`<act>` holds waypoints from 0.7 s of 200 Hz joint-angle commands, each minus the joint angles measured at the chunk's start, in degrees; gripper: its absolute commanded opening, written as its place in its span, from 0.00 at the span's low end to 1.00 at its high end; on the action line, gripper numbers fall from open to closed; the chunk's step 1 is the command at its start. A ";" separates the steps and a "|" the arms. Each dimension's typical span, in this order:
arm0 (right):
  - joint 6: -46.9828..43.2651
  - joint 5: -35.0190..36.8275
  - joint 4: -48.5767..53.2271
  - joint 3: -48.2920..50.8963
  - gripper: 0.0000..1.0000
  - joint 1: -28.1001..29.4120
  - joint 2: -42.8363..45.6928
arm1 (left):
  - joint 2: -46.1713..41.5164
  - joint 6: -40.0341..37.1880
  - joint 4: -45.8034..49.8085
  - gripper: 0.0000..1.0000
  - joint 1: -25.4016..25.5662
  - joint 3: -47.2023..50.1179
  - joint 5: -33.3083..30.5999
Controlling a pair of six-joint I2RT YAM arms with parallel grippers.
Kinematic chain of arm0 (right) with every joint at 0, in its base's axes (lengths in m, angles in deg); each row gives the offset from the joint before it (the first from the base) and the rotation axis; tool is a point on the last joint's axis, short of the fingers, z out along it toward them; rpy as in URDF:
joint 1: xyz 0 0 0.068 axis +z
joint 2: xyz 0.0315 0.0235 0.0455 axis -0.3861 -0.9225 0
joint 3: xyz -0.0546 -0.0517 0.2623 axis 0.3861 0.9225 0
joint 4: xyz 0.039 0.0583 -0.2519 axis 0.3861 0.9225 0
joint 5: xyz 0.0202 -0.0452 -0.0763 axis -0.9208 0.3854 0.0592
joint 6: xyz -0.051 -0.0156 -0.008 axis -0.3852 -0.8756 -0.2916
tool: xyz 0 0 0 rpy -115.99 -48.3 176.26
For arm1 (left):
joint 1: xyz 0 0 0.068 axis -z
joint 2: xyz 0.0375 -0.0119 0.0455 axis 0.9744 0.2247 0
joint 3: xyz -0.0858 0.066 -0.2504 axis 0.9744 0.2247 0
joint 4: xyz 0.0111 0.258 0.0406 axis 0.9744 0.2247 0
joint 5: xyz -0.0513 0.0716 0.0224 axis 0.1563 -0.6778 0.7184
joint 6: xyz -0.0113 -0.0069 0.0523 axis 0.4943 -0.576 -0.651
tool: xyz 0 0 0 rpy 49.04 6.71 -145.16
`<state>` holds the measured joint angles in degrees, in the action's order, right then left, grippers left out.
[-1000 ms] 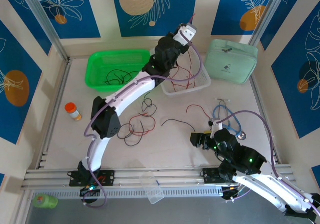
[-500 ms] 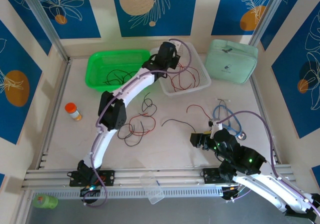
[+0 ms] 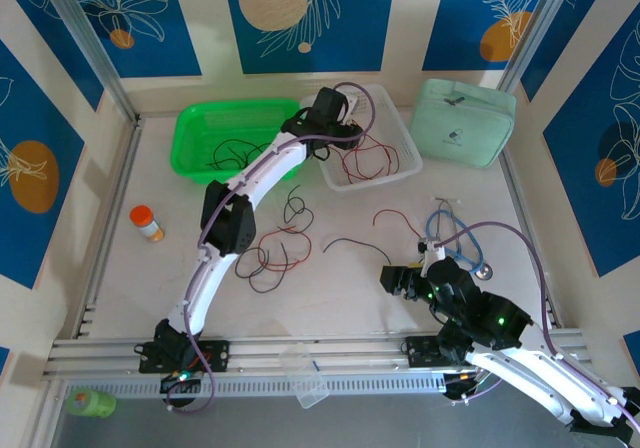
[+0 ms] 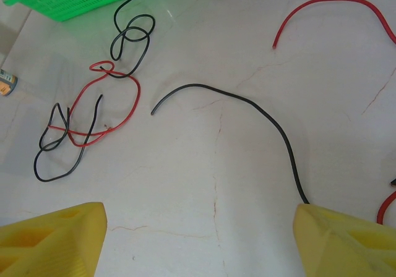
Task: Untangle the cables
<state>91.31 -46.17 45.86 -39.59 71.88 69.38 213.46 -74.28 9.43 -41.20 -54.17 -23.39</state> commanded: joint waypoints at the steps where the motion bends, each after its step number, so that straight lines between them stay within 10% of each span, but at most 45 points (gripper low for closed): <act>1: 2.96 1.54 2.39 -2.04 0.79 0.40 0.58 | -1.59 -0.20 3.39 0.68 0.20 -2.46 2.75; 71: 14.42 4.15 15.18 -10.00 0.81 -2.07 -15.08 | -19.45 -5.15 3.83 0.91 3.65 4.33 0.63; 140: 3.65 -5.27 13.46 -18.74 0.73 -9.70 -41.98 | -42.47 -0.17 3.45 0.92 6.11 29.59 -4.40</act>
<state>100.23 -46.69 59.41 -56.31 65.08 32.46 175.64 -77.30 11.64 -34.41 -33.08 -24.81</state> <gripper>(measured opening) 0.758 0.923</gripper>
